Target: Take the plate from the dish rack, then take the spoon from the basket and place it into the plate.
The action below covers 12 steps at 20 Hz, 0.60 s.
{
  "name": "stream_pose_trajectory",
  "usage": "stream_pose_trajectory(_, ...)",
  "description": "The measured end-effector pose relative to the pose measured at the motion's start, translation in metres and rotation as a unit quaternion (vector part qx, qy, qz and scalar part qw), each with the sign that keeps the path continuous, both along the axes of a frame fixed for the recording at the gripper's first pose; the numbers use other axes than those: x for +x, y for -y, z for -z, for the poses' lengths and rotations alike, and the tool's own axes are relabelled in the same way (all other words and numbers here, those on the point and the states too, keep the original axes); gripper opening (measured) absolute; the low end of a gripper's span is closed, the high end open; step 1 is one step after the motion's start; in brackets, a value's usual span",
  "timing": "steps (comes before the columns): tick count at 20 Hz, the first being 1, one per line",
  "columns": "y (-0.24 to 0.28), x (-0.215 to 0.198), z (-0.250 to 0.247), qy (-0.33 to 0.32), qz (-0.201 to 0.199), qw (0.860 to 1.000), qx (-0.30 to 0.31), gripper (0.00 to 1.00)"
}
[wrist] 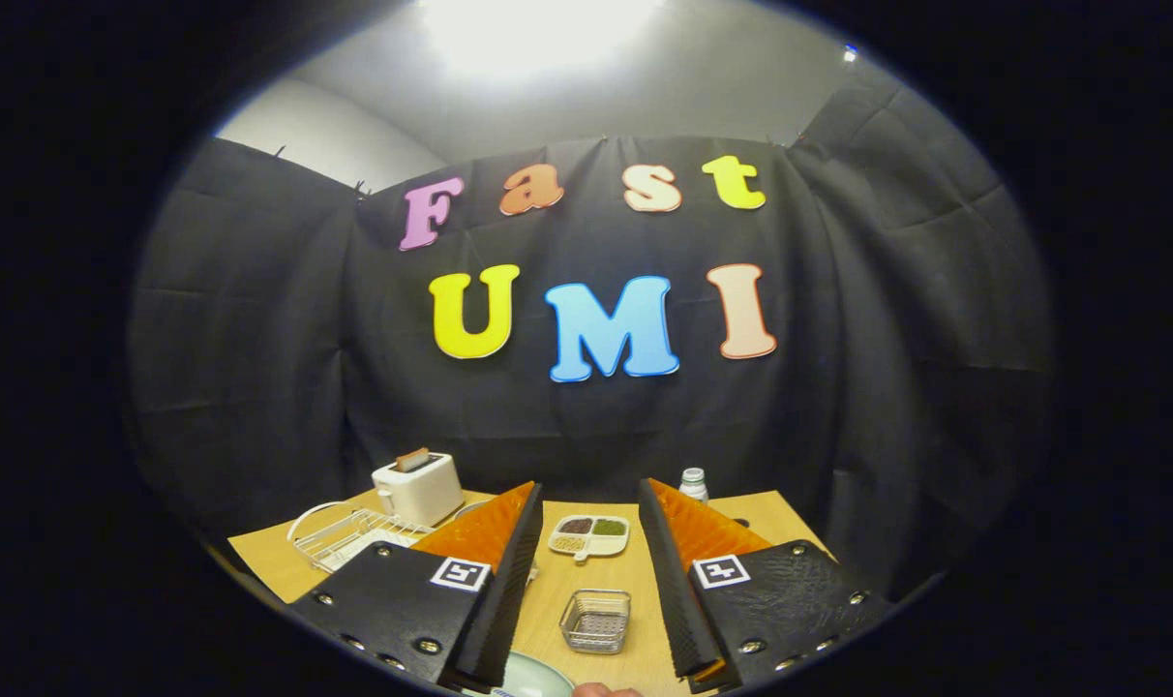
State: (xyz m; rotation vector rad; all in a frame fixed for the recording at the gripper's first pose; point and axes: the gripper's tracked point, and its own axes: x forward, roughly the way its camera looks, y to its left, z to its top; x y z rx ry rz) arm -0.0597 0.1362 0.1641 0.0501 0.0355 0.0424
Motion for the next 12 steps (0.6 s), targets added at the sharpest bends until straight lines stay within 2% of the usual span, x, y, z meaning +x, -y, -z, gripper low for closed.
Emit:
stream_pose_trajectory(2, 0.015, 0.005, -0.008, 0.010, 0.030, 0.999, 0.003, 0.99)
stream_pose_trajectory(3, 0.019, 0.005, -0.009, 0.014, 0.035, 0.999, 0.006, 0.95)
stream_pose_trajectory(7, 0.034, 0.010, -0.009, 0.010, 0.043, 0.999, 0.014, 0.96)
stream_pose_trajectory(12, 0.055, 0.013, 0.007, 0.000, 0.044, 0.999, -0.004, 0.96)
